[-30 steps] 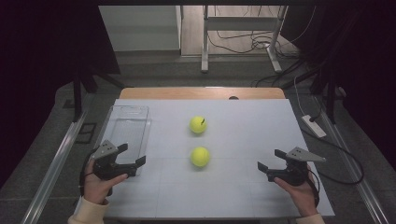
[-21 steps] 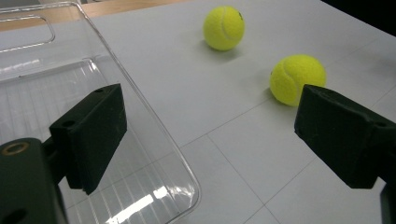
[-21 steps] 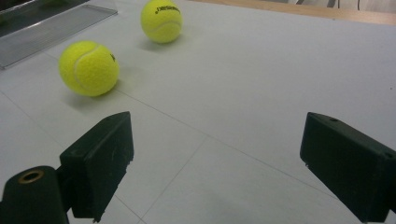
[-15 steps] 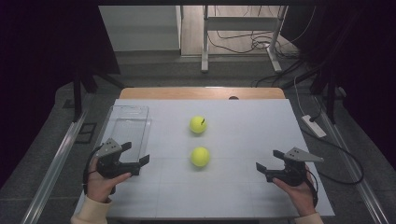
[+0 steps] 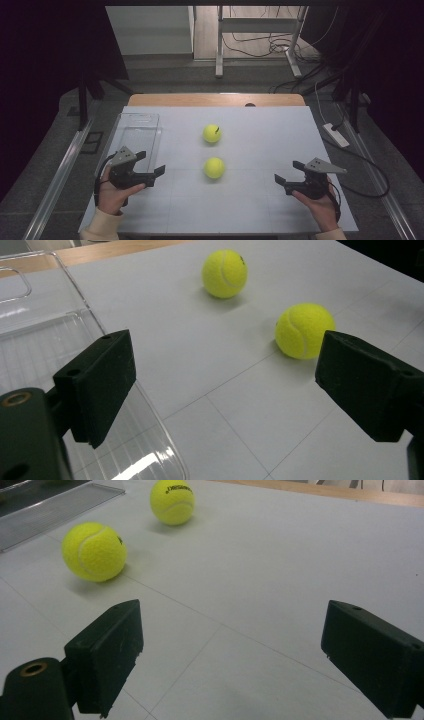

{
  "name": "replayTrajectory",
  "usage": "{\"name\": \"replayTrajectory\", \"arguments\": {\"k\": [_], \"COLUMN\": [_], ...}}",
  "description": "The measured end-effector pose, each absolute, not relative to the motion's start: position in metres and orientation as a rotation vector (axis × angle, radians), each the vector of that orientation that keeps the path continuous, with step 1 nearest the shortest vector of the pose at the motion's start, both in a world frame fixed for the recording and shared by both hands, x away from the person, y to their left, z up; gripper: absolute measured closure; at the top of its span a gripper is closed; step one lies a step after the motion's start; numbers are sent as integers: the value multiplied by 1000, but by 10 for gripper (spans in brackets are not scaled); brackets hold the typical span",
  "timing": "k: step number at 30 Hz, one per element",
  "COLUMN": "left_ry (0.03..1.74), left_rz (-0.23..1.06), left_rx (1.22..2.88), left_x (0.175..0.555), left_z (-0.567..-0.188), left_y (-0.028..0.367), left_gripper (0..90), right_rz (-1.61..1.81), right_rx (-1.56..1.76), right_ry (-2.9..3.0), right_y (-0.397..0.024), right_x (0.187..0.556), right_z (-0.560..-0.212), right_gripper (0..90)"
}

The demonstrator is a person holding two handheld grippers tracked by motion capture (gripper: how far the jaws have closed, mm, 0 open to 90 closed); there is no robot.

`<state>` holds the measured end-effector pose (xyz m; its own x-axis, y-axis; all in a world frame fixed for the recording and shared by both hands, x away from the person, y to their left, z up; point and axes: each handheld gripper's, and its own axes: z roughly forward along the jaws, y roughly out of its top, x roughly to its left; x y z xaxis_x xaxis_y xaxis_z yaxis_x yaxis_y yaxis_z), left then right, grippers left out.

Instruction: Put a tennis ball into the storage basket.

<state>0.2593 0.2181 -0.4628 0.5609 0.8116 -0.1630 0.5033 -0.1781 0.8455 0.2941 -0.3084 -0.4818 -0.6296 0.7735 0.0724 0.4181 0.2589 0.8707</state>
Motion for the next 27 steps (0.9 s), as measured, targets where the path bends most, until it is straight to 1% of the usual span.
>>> {"name": "replayTrajectory", "arguments": {"k": [27], "left_ry": [1012], "left_rz": [386], "left_rx": [1858], "left_x": [270], "left_z": [-451], "left_y": [196], "left_gripper": [97], "right_rz": [1310], "right_rx": [1085], "right_ry": [2171], "right_y": [-306], "right_x": [295], "right_z": [-483], "right_gripper": [99]}}
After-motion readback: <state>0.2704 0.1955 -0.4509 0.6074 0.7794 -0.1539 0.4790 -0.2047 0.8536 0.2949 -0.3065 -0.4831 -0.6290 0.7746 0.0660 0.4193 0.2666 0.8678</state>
